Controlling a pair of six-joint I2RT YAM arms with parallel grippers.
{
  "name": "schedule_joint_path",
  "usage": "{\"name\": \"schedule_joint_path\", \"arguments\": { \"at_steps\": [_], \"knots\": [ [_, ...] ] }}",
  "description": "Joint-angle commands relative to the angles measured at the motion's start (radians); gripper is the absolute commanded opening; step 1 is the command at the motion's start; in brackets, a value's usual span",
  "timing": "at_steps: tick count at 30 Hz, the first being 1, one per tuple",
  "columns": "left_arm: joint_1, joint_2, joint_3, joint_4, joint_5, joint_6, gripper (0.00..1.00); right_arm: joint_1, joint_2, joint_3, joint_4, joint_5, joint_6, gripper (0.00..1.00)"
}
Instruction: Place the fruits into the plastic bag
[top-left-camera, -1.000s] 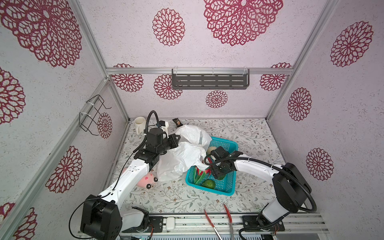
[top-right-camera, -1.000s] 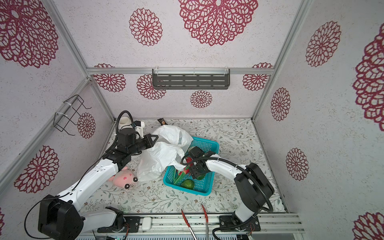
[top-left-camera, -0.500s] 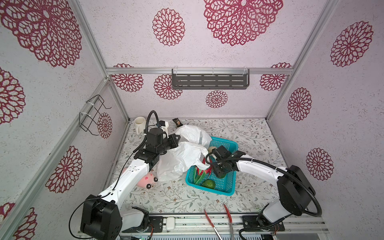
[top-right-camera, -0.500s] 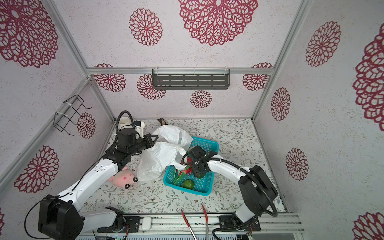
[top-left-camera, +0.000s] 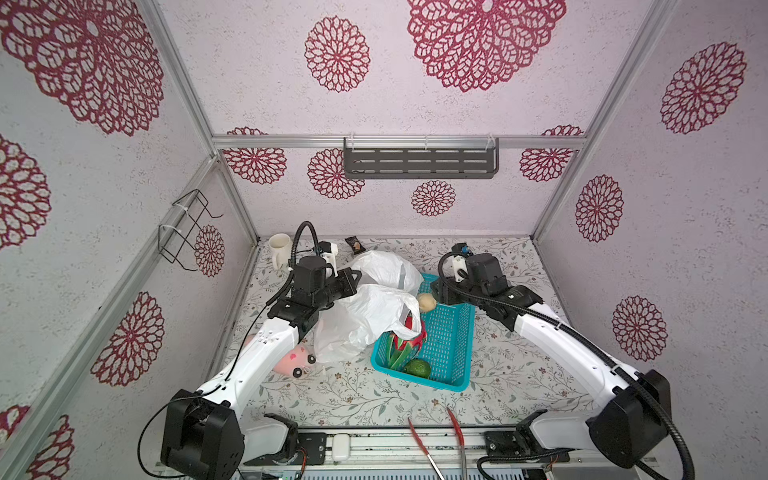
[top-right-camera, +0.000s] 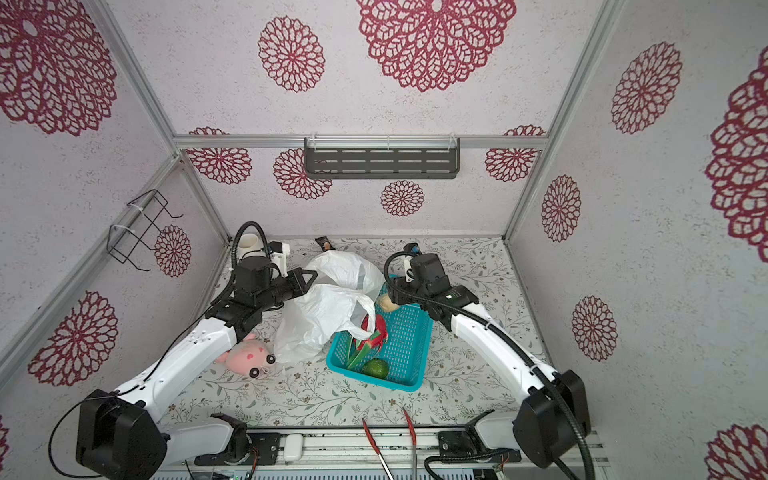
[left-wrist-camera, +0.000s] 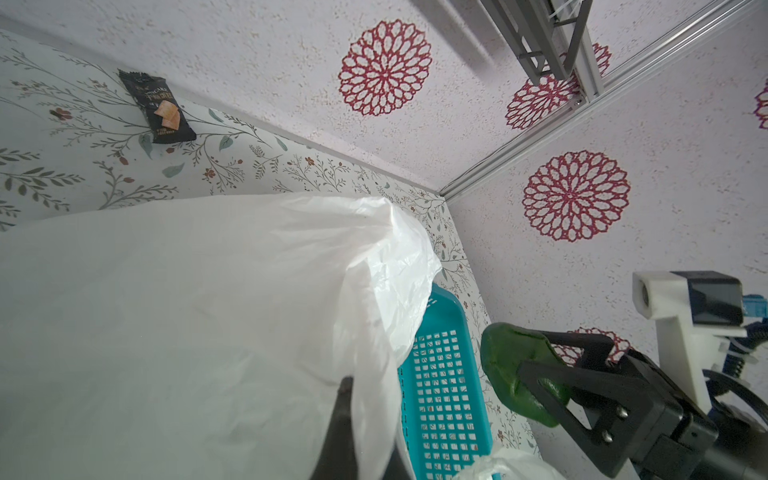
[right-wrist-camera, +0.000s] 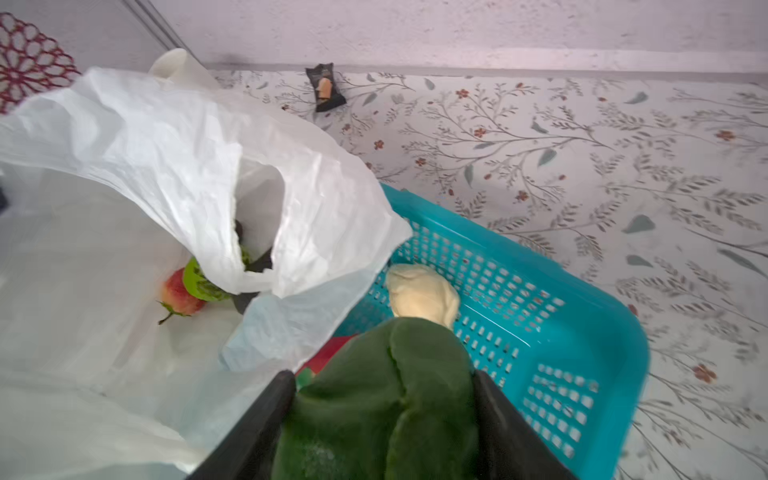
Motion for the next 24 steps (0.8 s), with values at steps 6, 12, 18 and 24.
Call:
{"name": "schedule_joint_path", "arguments": {
  "at_steps": [6, 12, 18, 24],
  "knots": [
    [-0.008, -0.023, 0.004, -0.002, 0.009, 0.024, 0.00, 0.114, 0.143, 0.132, 0.106, -0.391, -0.025, 0.47],
    [-0.009, -0.020, 0.000, -0.002, 0.008, 0.026, 0.00, 0.194, 0.281, 0.270, 0.062, -0.462, -0.077, 0.47],
    [-0.019, -0.030, -0.007, 0.001, 0.007, 0.027, 0.00, 0.194, 0.422, 0.367, 0.129, -0.435, -0.003, 0.48],
    [-0.023, -0.054, -0.034, 0.018, -0.012, 0.012, 0.00, 0.194, 0.549, 0.464, 0.066, -0.326, 0.041, 0.50]
  ]
}}
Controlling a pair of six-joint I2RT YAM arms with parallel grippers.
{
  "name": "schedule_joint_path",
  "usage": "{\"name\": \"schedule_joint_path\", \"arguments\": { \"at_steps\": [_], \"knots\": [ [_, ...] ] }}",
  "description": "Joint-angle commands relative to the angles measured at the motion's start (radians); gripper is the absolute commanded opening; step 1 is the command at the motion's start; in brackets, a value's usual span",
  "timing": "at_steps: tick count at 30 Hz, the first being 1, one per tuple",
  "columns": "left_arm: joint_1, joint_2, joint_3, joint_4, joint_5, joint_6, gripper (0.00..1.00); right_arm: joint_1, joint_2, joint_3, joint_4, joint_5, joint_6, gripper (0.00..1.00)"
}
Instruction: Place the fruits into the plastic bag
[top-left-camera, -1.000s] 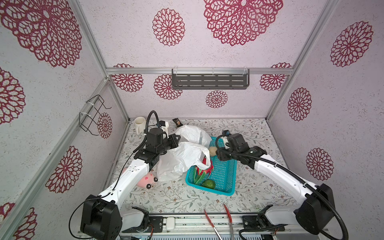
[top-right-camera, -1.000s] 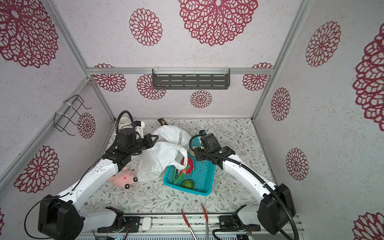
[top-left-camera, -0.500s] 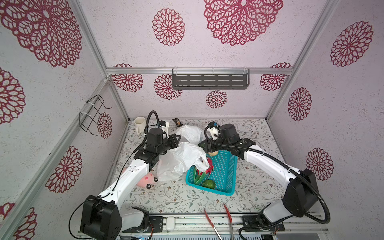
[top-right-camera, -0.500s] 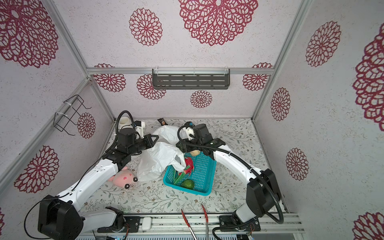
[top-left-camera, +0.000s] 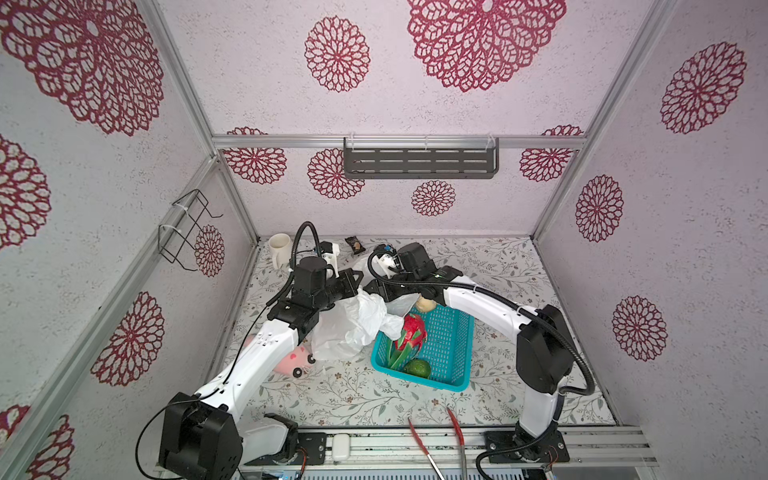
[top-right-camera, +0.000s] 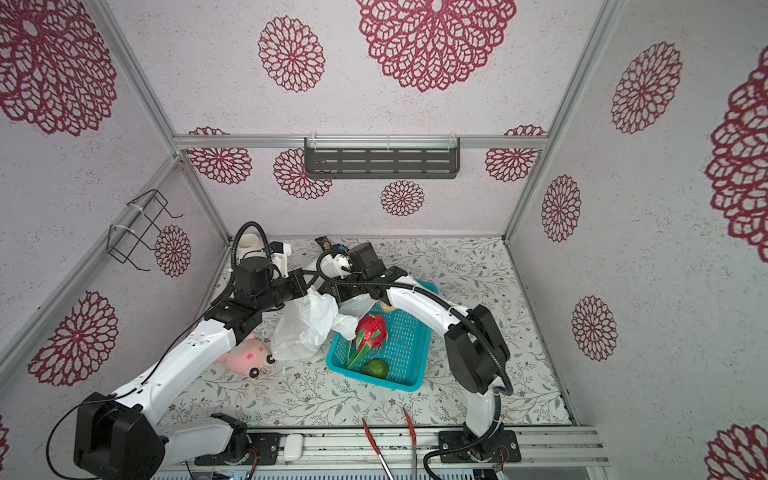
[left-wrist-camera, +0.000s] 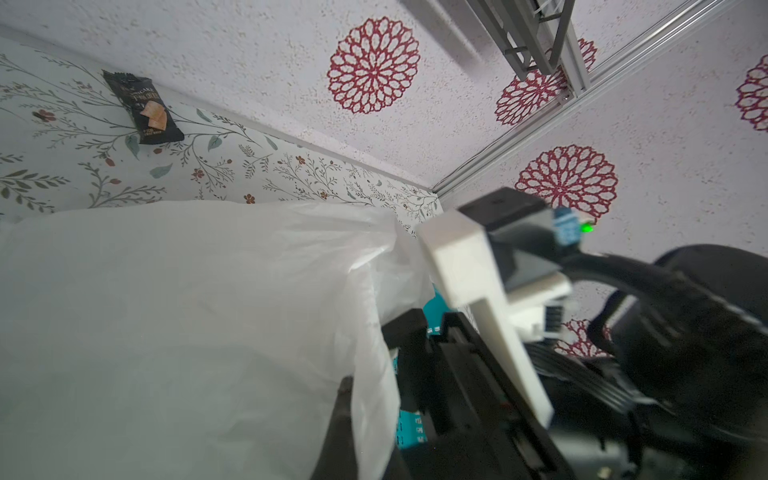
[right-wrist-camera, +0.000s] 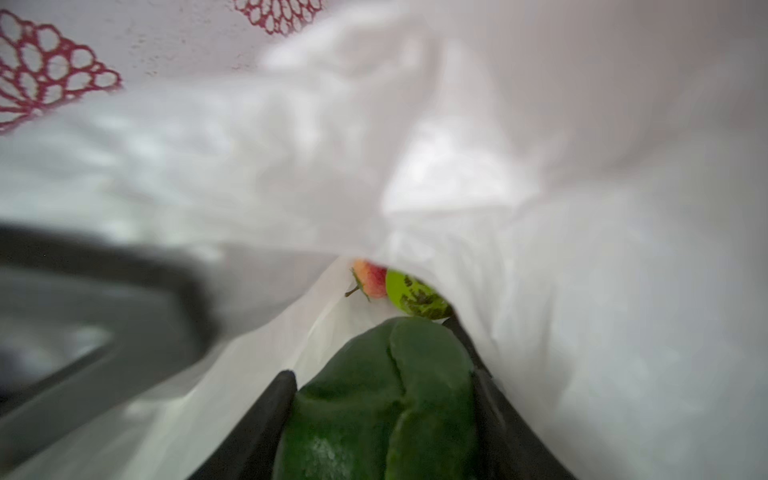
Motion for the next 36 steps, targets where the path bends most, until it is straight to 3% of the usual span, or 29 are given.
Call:
{"name": "schedule_joint_path", "arguments": {
  "at_steps": [1, 5, 7, 9, 13, 25, 29, 36],
  "knots": [
    [-0.010, -0.031, -0.027, 0.020, -0.018, 0.004, 0.00, -0.002, 0.030, 0.061, -0.043, 0.058, 0.036, 0.50],
    [-0.010, -0.040, -0.043, 0.028, -0.045, -0.004, 0.00, -0.002, 0.043, 0.065, -0.084, 0.091, 0.030, 0.59],
    [-0.008, -0.042, -0.045, 0.029, -0.052, -0.002, 0.00, -0.002, 0.024, 0.050, -0.075, 0.092, 0.026, 0.73],
    [-0.009, -0.042, -0.045, 0.027, -0.061, 0.001, 0.00, -0.004, -0.002, 0.036, -0.055, 0.087, 0.021, 0.79],
    [-0.009, -0.039, -0.041, 0.027, -0.073, 0.003, 0.00, -0.009, -0.065, 0.005, -0.025, 0.083, 0.010, 0.86],
    [-0.010, 0.004, -0.019, 0.025, -0.086, -0.010, 0.00, -0.060, -0.327, -0.174, 0.107, -0.026, 0.040, 0.87],
    [-0.009, 0.010, -0.010, 0.018, -0.084, -0.009, 0.00, -0.119, -0.432, -0.268, 0.143, 0.043, 0.086, 0.87],
    [-0.010, 0.011, -0.010, 0.018, -0.088, -0.005, 0.00, -0.275, -0.561, -0.470, 0.164, 0.283, 0.264, 0.90]
  ]
}}
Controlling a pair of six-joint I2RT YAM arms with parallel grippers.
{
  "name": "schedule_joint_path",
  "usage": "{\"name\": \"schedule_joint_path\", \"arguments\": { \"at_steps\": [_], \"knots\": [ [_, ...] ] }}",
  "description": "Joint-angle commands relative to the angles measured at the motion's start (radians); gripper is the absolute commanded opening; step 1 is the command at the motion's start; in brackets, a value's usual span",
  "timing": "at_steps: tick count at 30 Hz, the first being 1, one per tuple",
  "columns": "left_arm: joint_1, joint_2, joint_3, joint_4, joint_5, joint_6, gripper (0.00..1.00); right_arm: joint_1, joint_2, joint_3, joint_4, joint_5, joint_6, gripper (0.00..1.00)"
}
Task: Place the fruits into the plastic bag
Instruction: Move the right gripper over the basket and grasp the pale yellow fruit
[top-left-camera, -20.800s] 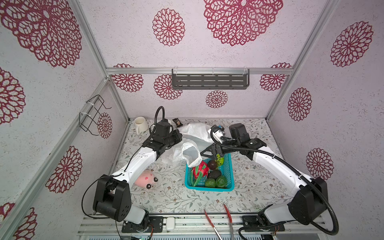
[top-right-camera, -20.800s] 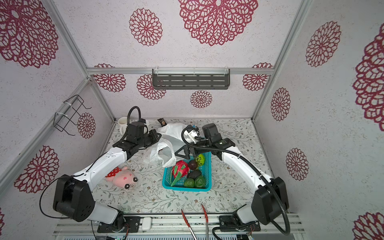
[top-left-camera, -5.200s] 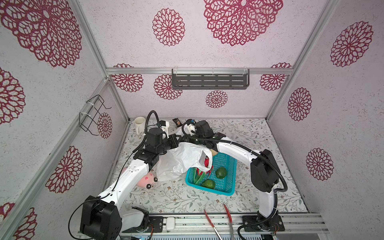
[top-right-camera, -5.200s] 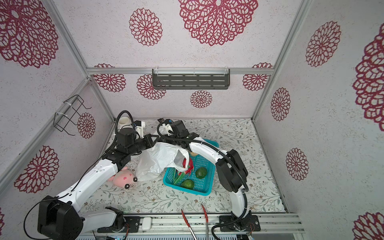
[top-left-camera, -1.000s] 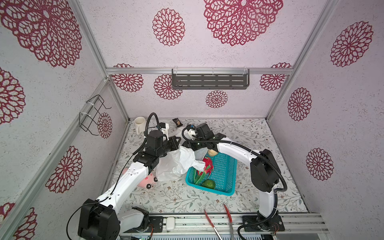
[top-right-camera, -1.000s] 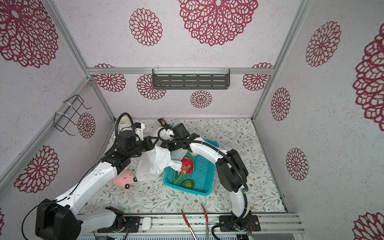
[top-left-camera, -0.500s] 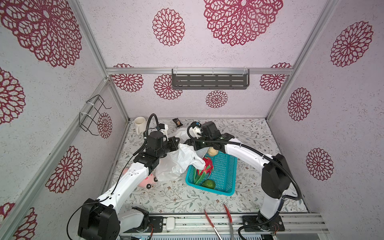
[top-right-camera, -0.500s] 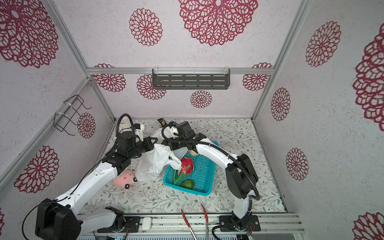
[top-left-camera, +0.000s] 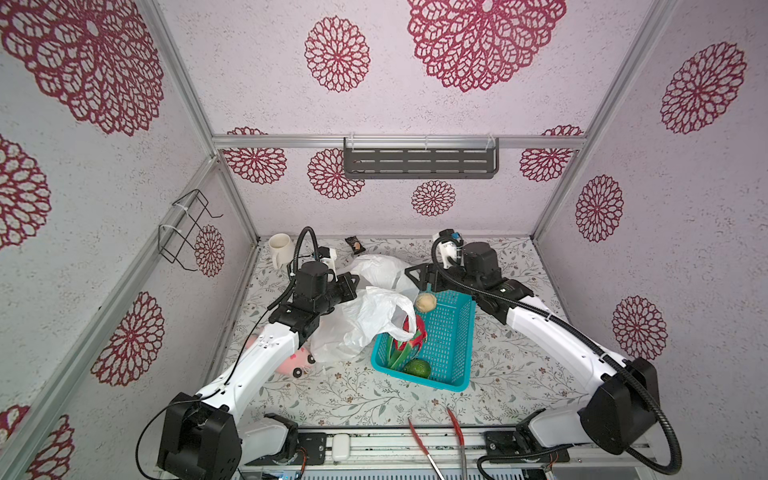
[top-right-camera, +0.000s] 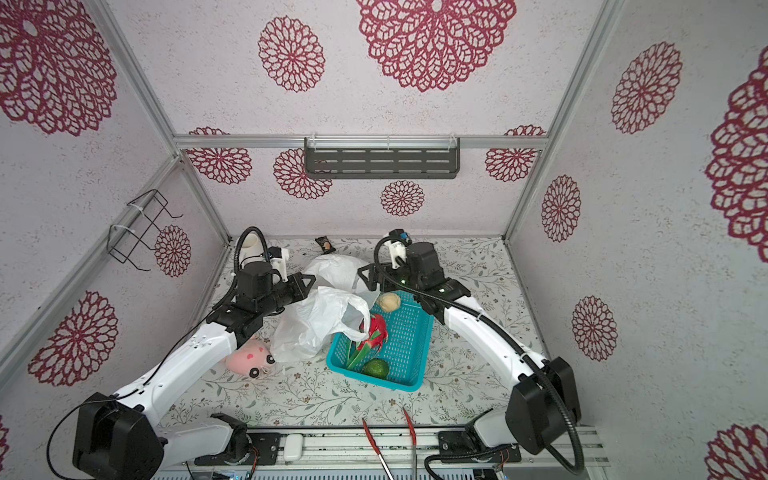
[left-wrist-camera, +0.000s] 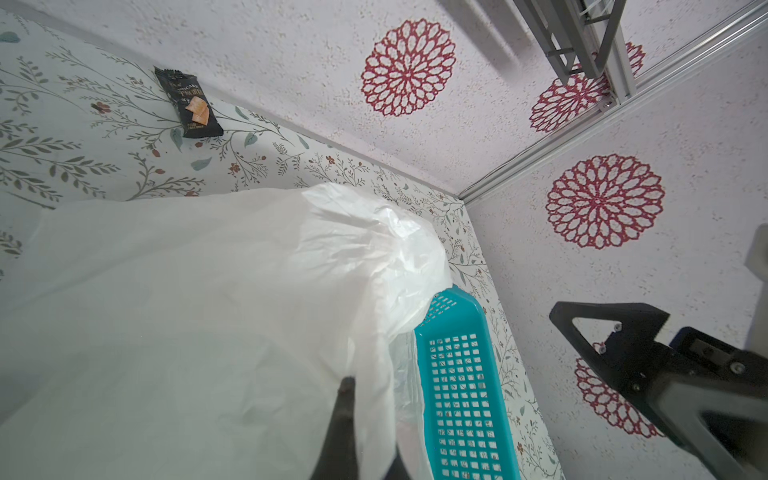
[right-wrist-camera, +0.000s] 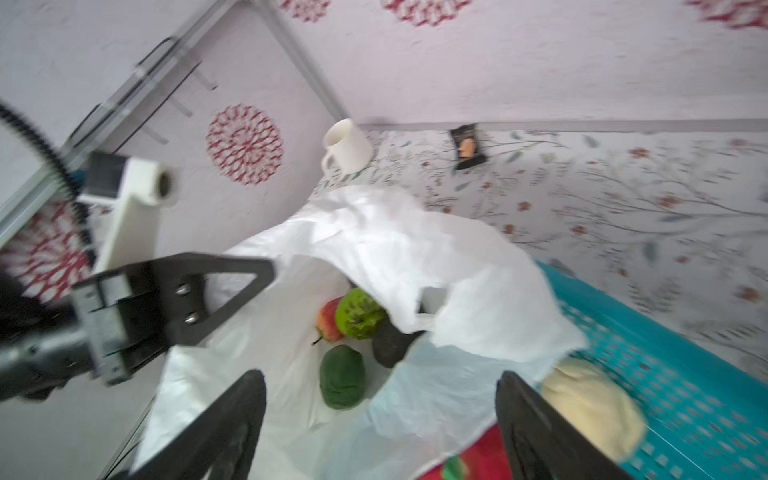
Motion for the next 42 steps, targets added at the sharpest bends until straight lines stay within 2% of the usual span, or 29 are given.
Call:
{"name": "schedule_joint_path", "arguments": {
  "at_steps": [1, 5, 12, 22, 32, 37, 42],
  "knots": [
    [-0.004, 0.009, 0.026, 0.014, -0.008, 0.006, 0.00, -0.056, -0.030, -0.058, 0.014, 0.127, 0.135, 0.90],
    [-0.004, 0.014, 0.028, 0.015, 0.000, 0.003, 0.00, -0.070, 0.031, -0.070, -0.057, 0.139, 0.194, 0.90],
    [-0.004, 0.002, 0.026, 0.010, -0.003, 0.006, 0.00, -0.071, 0.202, -0.039, -0.093, 0.075, 0.264, 0.89],
    [-0.004, -0.022, 0.011, 0.009, -0.014, 0.021, 0.00, -0.071, 0.377, 0.031, -0.072, 0.085, 0.290, 0.89],
    [-0.004, -0.034, 0.008, 0.004, -0.027, 0.045, 0.00, -0.071, 0.481, 0.059, -0.044, 0.095, 0.272, 0.86],
    [-0.004, -0.034, 0.005, 0.001, -0.031, 0.046, 0.00, -0.070, 0.507, 0.058, -0.003, 0.064, 0.276, 0.76],
    [-0.004, -0.031, 0.002, 0.000, -0.028, 0.039, 0.00, -0.070, 0.511, 0.058, 0.002, 0.039, 0.276, 0.54]
  ]
}}
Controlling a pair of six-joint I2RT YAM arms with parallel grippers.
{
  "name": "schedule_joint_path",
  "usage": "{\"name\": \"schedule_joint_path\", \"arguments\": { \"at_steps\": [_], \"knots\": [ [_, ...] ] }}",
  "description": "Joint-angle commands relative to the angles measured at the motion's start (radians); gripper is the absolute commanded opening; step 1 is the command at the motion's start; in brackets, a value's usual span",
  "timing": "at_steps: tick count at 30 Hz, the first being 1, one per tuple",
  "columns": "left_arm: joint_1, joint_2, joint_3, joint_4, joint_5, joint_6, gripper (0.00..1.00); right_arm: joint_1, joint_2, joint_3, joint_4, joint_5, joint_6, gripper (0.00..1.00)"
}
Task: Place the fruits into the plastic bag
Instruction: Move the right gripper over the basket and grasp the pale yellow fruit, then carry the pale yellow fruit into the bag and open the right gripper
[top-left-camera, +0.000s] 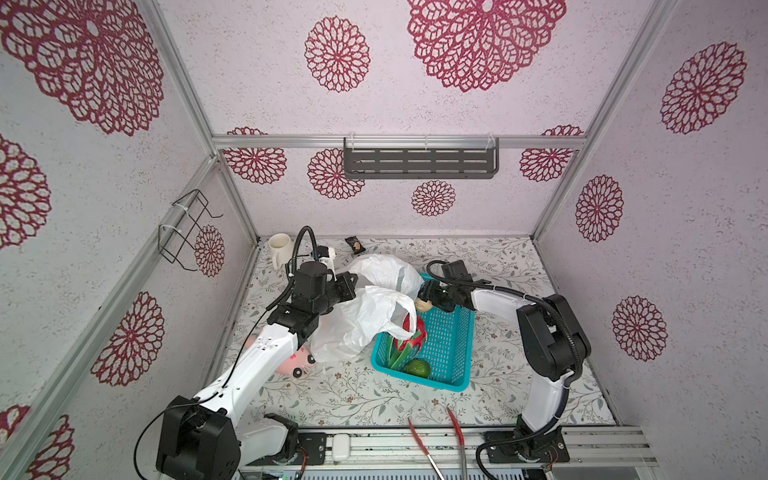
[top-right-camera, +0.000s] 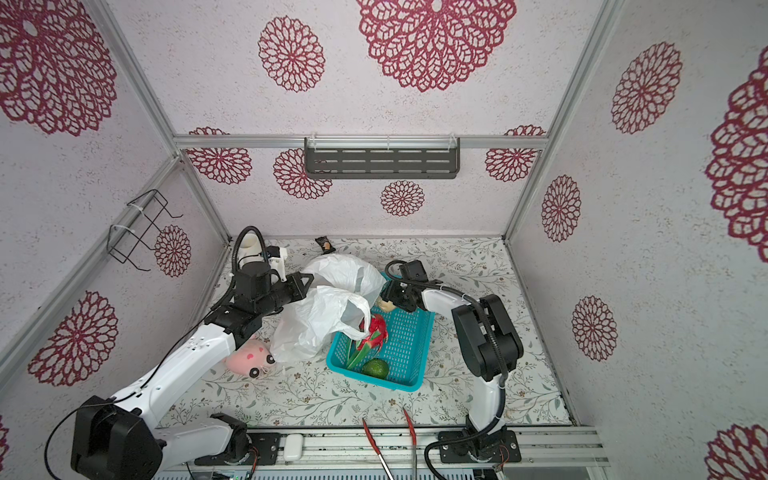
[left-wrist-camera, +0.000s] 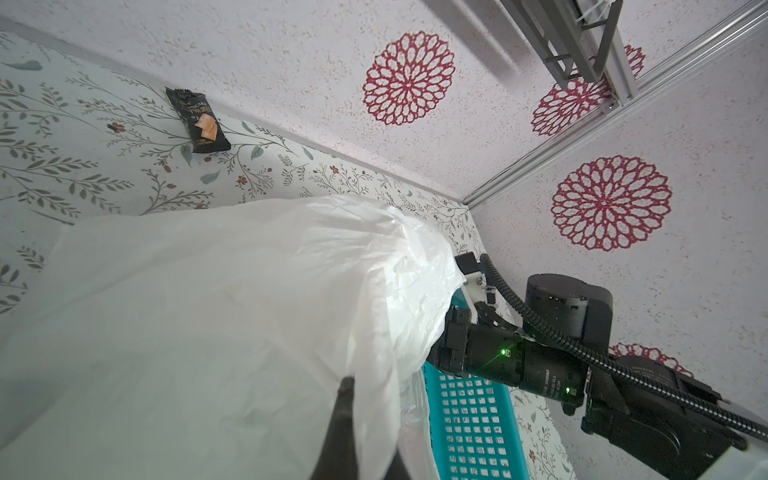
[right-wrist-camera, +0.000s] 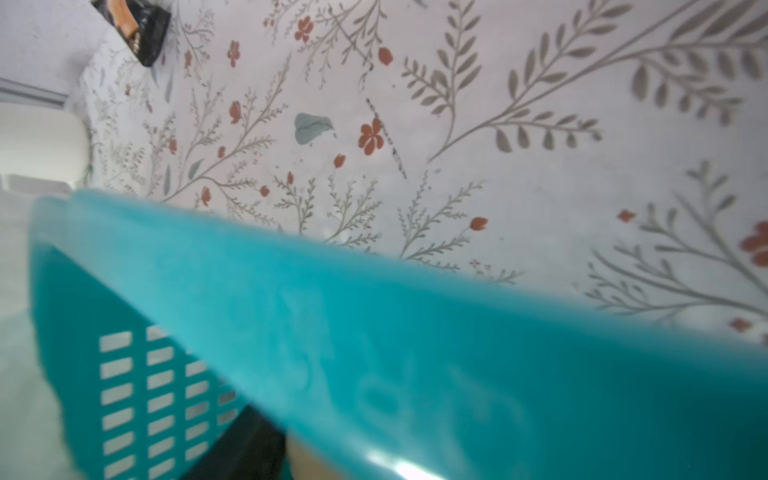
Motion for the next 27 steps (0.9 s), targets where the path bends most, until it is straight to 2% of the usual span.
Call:
{"name": "schedule_joint_path", "arguments": {
  "at_steps": [1, 5, 18, 22, 27],
  "knots": [
    [-0.004, -0.015, 0.003, 0.002, -0.004, 0.012, 0.00, 0.004, -0.004, 0.013, 0.006, -0.022, 0.008, 0.51],
    [-0.004, -0.010, 0.005, 0.003, -0.002, 0.008, 0.00, 0.002, -0.055, -0.013, 0.001, 0.006, 0.000, 0.42],
    [-0.004, 0.010, 0.016, 0.008, 0.019, 0.002, 0.00, 0.005, -0.413, -0.088, -0.096, 0.141, -0.158, 0.42],
    [-0.004, 0.015, 0.018, 0.011, 0.022, 0.001, 0.00, 0.018, -0.477, -0.084, -0.044, 0.083, -0.212, 0.42],
    [-0.006, 0.018, 0.026, 0.011, 0.022, -0.002, 0.00, 0.085, -0.460, -0.031, 0.007, -0.045, -0.282, 0.42]
  ]
}}
